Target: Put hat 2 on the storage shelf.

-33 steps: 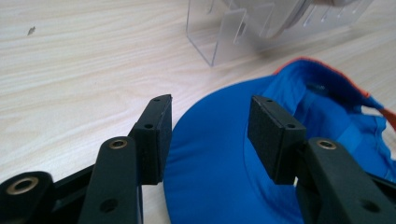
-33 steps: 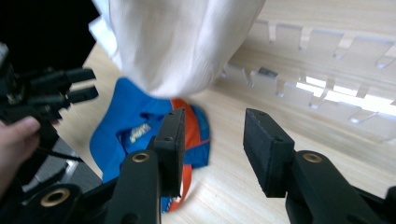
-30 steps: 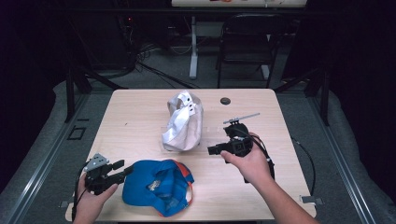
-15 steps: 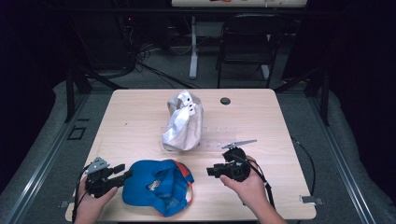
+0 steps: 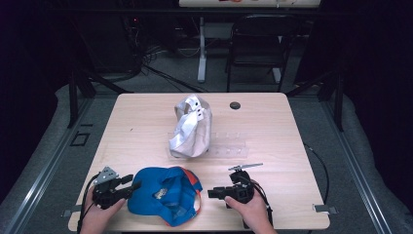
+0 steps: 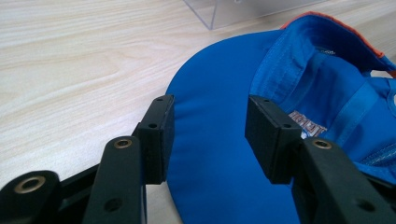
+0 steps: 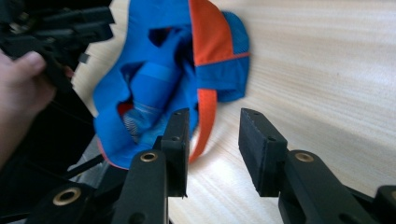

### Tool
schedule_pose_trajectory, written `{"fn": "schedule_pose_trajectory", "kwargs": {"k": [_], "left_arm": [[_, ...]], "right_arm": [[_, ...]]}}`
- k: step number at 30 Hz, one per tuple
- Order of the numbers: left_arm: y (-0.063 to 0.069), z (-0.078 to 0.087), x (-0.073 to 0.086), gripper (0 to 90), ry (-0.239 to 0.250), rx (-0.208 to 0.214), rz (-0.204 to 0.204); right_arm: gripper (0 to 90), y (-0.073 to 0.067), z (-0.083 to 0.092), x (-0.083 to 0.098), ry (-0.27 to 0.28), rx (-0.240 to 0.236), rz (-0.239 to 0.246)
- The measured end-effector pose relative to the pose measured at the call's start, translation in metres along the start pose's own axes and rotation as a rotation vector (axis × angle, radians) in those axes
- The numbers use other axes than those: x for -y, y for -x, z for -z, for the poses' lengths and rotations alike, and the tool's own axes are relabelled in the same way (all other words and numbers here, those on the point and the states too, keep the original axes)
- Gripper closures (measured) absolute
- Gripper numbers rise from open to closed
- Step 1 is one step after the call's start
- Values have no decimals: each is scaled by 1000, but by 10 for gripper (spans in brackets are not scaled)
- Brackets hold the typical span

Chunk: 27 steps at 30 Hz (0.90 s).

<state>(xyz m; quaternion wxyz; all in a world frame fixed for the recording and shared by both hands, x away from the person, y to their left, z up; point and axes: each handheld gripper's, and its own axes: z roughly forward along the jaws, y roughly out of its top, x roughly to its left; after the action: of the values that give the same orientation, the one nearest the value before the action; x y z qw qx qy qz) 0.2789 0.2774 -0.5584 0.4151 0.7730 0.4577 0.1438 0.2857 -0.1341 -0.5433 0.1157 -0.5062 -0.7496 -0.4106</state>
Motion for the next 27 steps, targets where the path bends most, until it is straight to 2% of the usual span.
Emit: {"fn": "schedule_pose_trajectory", "kwargs": {"k": [1, 3, 5, 9, 12, 13, 14, 22, 27], "left_arm": [[-1, 1, 0, 527, -14, 0, 2], [-2, 3, 1, 526, -12, -4, 3], [-2, 4, 2, 526, 10, -11, 16], [-3, 8, 4, 526, 4, -19, 17], [-3, 10, 6, 526, 19, -25, 24], [-3, 12, 7, 526, 7, -26, 24], [-3, 12, 8, 525, 19, -31, 27], [-4, 15, 10, 525, 10, -39, 35], [-4, 16, 11, 524, 19, -42, 39]], "right_arm": [[642, 0, 0, 0, 0, 0, 0], [638, 2, -7, 3, -7, -9, -1], [634, 3, -13, 5, -15, -24, -6], [625, 2, -23, 6, -32, -38, 8], [621, 2, -28, 5, -45, -48, 6], [615, 2, -32, 5, -53, -55, 1], [613, 2, -33, 5, -66, -65, -4], [602, 1, -46, 3, -97, -96, -16], [603, 4, -52, 2, -122, -121, -44]]}}
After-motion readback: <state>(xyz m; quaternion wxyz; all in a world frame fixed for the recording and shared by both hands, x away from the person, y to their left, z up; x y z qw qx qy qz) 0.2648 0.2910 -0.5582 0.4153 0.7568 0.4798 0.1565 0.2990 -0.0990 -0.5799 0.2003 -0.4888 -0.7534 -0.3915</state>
